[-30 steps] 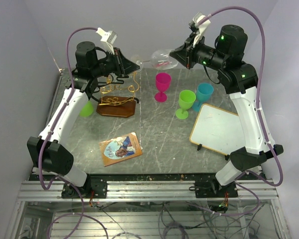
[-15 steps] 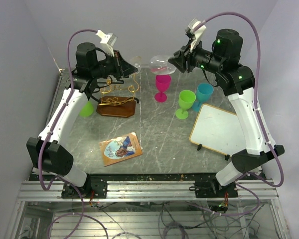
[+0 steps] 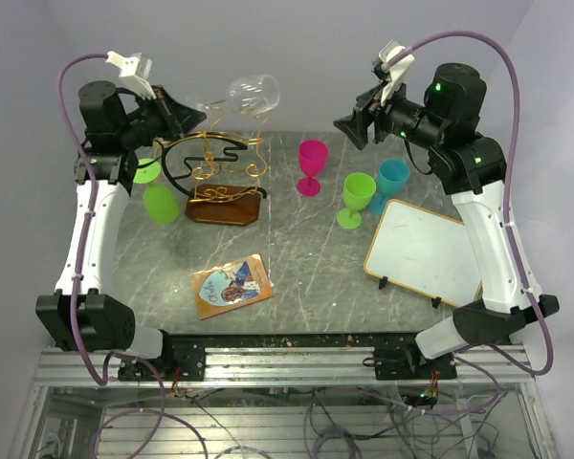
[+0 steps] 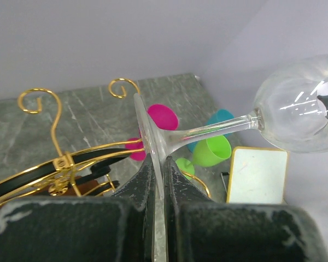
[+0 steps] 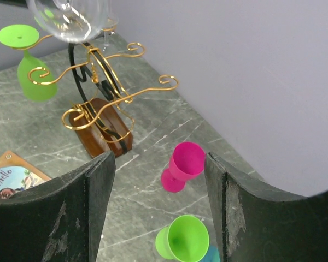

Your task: Place the wine glass upside down on the wine glass rack

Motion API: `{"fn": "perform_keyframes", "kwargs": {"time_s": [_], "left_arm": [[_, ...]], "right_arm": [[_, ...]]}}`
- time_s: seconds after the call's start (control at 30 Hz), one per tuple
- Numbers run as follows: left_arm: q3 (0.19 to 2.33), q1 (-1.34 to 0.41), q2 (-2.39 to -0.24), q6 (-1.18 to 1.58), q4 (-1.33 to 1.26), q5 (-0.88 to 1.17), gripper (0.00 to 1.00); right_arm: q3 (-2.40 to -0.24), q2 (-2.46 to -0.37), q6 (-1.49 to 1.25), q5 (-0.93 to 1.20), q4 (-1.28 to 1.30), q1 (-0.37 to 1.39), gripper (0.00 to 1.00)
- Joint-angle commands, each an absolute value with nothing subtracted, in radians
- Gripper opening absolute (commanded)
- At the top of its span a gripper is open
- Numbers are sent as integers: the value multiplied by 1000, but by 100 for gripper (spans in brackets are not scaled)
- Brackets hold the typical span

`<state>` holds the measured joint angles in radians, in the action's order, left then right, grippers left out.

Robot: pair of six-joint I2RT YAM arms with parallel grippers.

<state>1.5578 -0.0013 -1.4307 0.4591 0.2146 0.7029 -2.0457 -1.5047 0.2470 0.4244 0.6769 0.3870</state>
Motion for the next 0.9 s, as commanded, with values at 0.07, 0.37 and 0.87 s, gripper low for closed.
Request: {"fn": "perform_keyframes", "kwargs": {"time_s": [0.07, 0.37, 0.87], "left_arm": [[1641, 93, -1383, 424, 268, 606, 7], [1752, 142, -1365, 205, 428, 311, 7], [1845, 142, -1407, -29, 427, 23, 7]], "right_arm": [[-1955, -1492, 218, 466, 629, 381, 70], [-1881, -1576, 66, 576, 501, 400, 76], [-2011, -1808, 37, 371, 519, 630, 79]]}}
